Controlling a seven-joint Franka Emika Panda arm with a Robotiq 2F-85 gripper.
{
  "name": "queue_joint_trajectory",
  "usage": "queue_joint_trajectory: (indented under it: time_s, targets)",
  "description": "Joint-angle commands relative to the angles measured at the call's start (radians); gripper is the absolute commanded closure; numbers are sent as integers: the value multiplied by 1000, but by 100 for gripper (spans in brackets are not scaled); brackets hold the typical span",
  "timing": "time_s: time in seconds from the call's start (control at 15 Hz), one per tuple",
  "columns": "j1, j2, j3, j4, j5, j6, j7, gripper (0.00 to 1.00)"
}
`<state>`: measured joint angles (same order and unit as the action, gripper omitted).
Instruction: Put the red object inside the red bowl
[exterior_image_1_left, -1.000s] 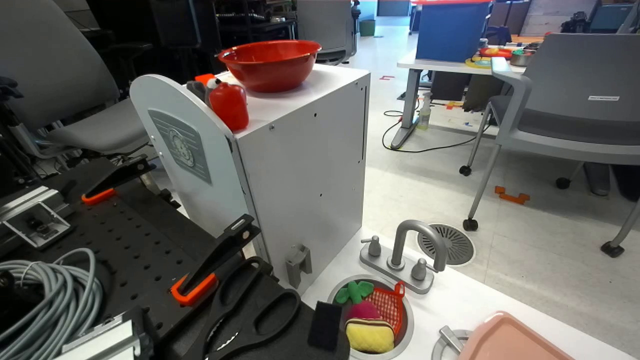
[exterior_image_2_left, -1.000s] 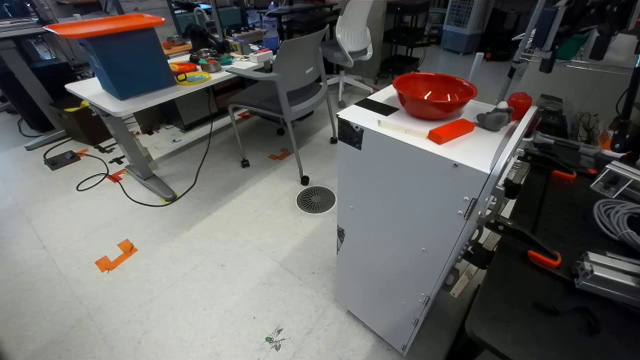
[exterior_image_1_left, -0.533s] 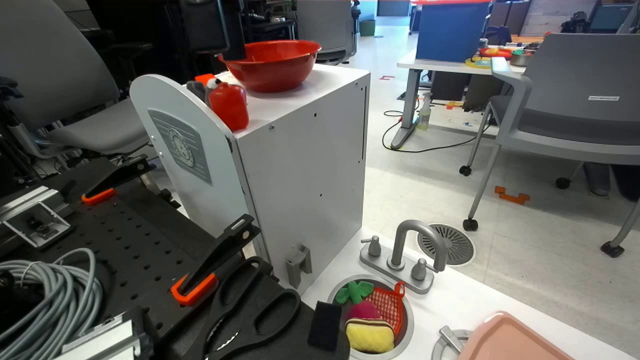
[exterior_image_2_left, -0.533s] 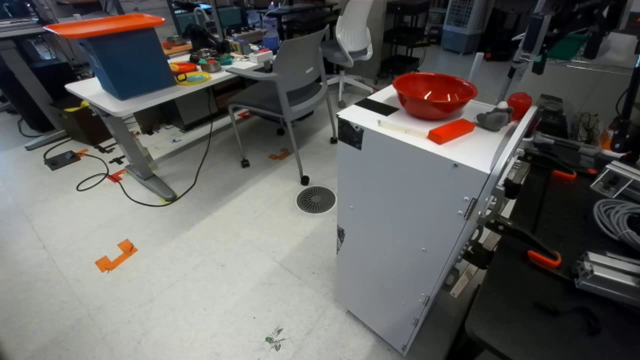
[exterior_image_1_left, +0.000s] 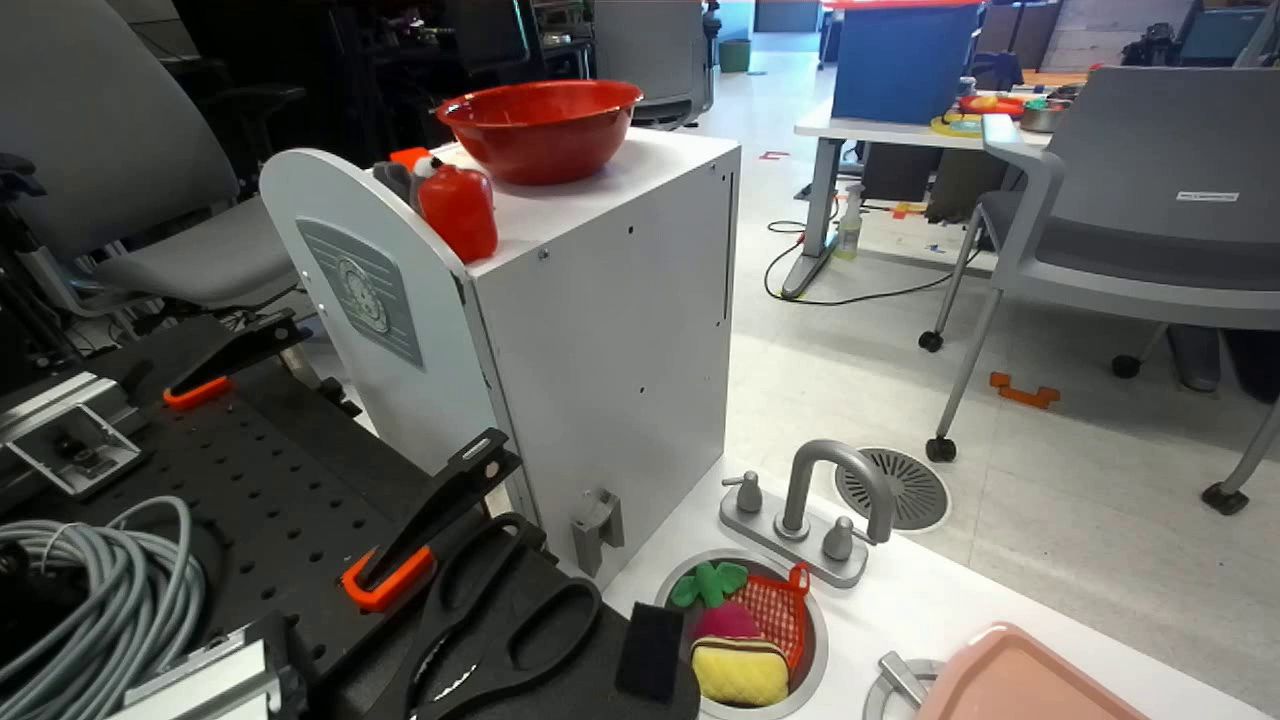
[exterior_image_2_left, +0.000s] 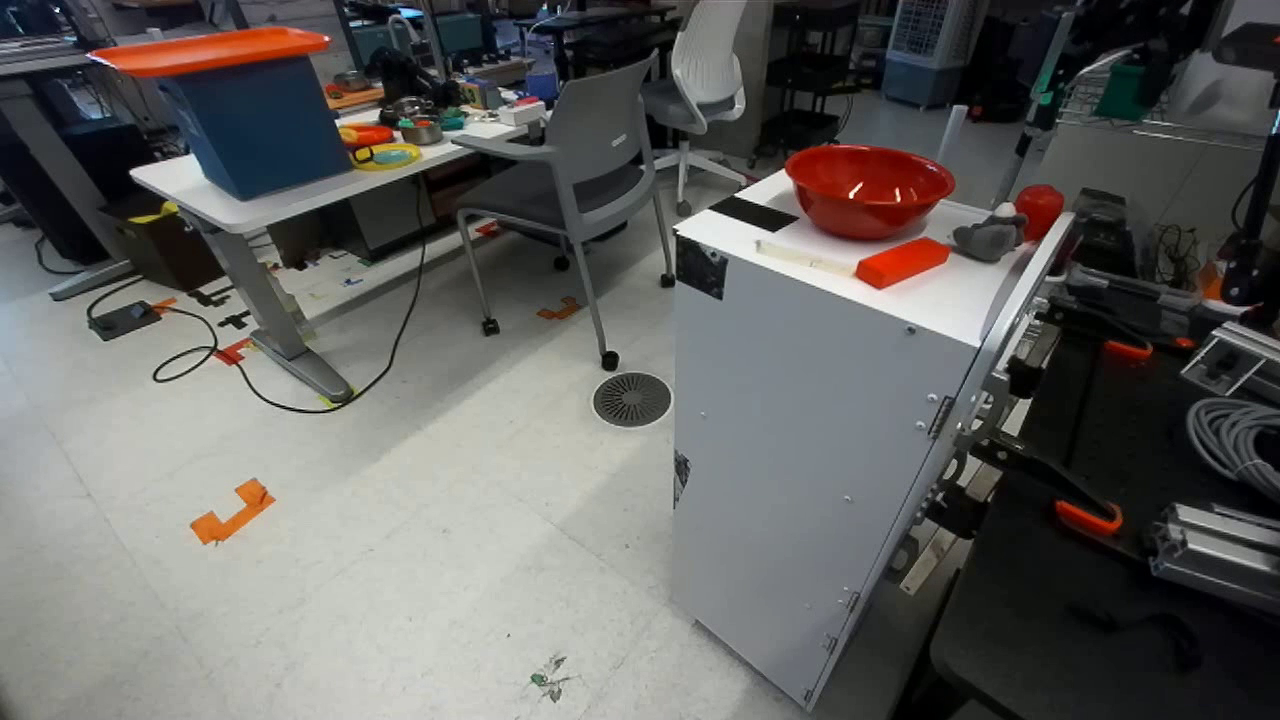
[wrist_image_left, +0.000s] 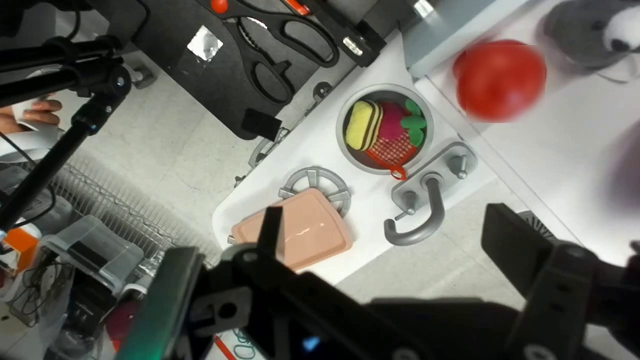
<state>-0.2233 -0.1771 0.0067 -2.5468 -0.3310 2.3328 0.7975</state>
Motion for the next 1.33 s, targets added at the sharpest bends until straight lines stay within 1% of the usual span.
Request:
queue_joint_trajectory:
  time_s: [0.0,0.13,0.27,0.47,0.6,0.67,1.0,1.27]
  targets:
    - [28,-5,-37,-5,97,74,-28,0]
    - [38,-4,-45,-10,171,101,-71,0]
    - [52,1,-49,-8,238,101,-124,0]
    - [64,10,-47,-2,289,78,-179,0]
    - [67,7,-42,-5,285,74,-201,0]
    - [58,7,-35,-5,256,78,-158,0]
    - [63,2,-36,-15,260,88,-183,0]
    - [62,5,-34,-15,254,97,-179,0]
